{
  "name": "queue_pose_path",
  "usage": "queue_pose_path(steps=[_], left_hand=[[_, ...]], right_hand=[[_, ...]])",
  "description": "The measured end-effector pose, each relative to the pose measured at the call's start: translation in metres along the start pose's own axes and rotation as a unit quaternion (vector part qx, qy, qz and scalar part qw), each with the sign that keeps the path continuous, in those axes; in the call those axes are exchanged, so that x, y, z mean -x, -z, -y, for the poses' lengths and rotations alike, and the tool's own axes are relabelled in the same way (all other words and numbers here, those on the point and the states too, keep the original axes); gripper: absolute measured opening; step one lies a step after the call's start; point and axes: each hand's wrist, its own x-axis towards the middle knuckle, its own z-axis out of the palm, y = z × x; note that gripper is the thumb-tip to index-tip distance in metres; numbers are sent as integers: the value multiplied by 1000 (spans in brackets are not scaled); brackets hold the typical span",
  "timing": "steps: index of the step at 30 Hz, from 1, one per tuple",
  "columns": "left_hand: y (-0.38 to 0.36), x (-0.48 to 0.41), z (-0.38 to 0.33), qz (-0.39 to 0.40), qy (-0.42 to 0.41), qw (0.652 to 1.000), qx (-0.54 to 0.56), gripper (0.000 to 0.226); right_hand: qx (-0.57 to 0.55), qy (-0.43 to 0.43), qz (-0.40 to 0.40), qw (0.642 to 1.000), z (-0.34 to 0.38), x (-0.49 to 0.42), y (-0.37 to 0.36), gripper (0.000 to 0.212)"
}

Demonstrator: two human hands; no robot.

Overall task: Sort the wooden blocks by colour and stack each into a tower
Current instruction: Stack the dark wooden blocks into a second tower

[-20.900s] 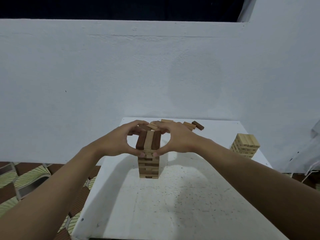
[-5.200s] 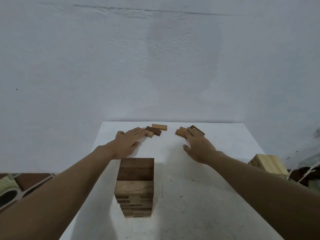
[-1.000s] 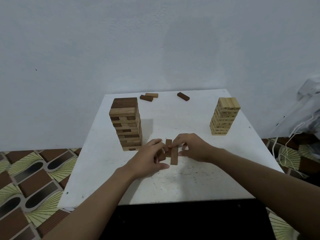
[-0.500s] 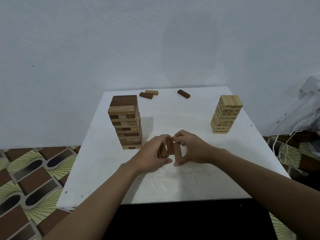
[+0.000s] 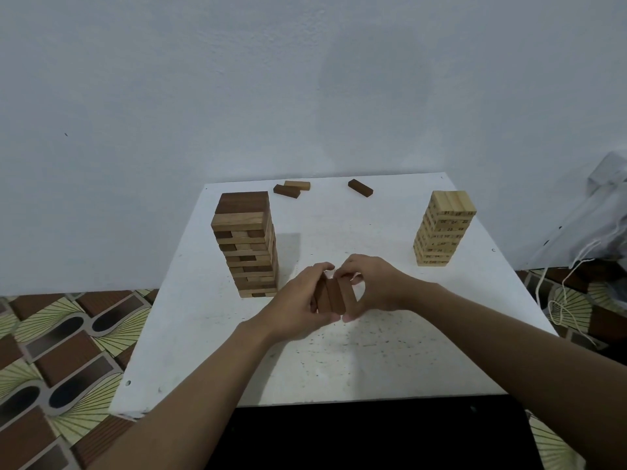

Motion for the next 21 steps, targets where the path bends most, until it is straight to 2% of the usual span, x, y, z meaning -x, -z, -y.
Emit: queue_pose_path(steps=[13, 21], left_hand=[[-2, 9, 2, -18, 8, 1000, 4, 80], [2, 7, -9, 0, 10, 1000, 16, 56]], right_hand=[[-7, 15, -25, 1000, -9, 8, -7, 74], [-6, 24, -26, 999, -13, 4, -12, 63]])
